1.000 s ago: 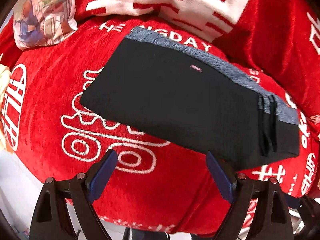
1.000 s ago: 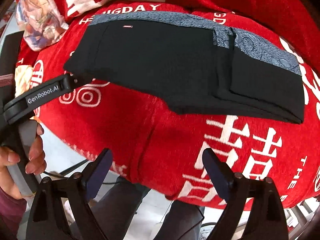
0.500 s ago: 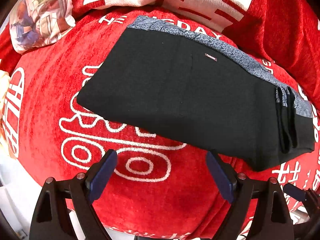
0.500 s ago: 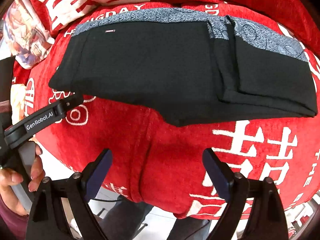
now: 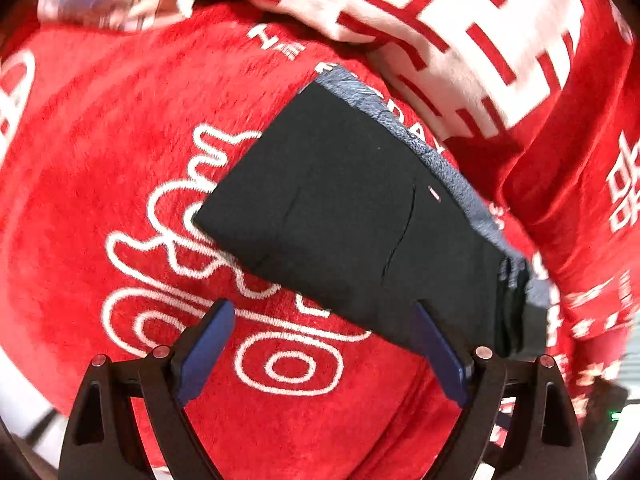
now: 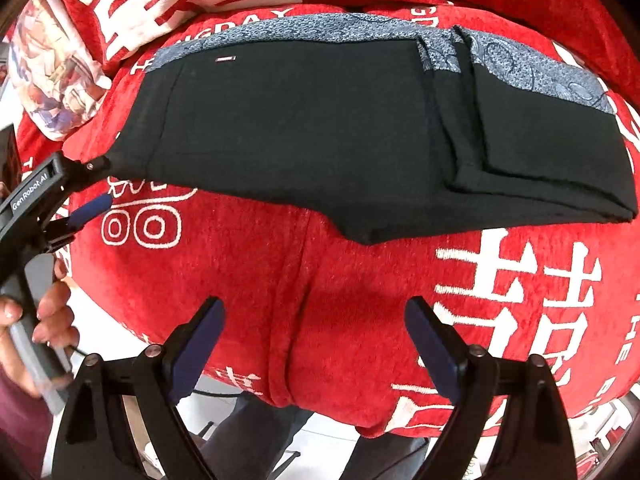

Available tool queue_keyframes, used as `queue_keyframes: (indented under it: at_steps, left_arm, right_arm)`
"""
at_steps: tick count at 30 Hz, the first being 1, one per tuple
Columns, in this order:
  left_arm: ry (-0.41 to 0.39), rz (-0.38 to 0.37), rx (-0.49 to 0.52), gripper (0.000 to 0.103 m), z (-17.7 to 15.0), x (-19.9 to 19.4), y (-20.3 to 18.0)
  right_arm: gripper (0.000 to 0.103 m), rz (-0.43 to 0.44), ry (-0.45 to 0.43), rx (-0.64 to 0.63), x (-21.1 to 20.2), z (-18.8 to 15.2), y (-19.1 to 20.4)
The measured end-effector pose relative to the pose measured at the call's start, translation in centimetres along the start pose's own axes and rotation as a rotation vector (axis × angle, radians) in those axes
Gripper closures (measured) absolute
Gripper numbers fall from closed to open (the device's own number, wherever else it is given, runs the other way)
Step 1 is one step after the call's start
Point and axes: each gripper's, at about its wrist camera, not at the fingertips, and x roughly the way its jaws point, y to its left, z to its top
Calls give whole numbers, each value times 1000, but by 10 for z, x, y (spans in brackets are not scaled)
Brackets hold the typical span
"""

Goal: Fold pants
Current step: 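Grasp the end of the folded trousers with the left gripper and lift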

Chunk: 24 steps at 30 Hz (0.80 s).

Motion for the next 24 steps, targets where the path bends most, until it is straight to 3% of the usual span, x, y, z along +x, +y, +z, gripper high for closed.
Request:
queue_keyframes:
  at_steps: [3,6,12,14,16,21,24]
  left_arm:
    - [2,-129,-67,12,-2,11,10]
    - [-7,-190,-88,12,-4,23,5]
    - [-14,-232,-137,12,6,43,-3]
    - [-14,-251,-144,7,9,43,-4]
    - [-8,-230,-144,7,9,41,-9]
    - [-84,-214,-60,7,12,23,-36]
    - [-58,-128,-83,7,21,39,-32]
  right_arm:
    - [10,12,9,6,5,-1,-3]
    - [10,18,26,4,13,-1,-4]
    - [10,22,49,7,21,-4,-4]
    - [10,33,53,17,23,-3,-4]
    - [10,36,49,19,23,-1,-4]
    - [10,39,-4,20,10,7,-7]
    - [10,40,-41,27,2,18,-13]
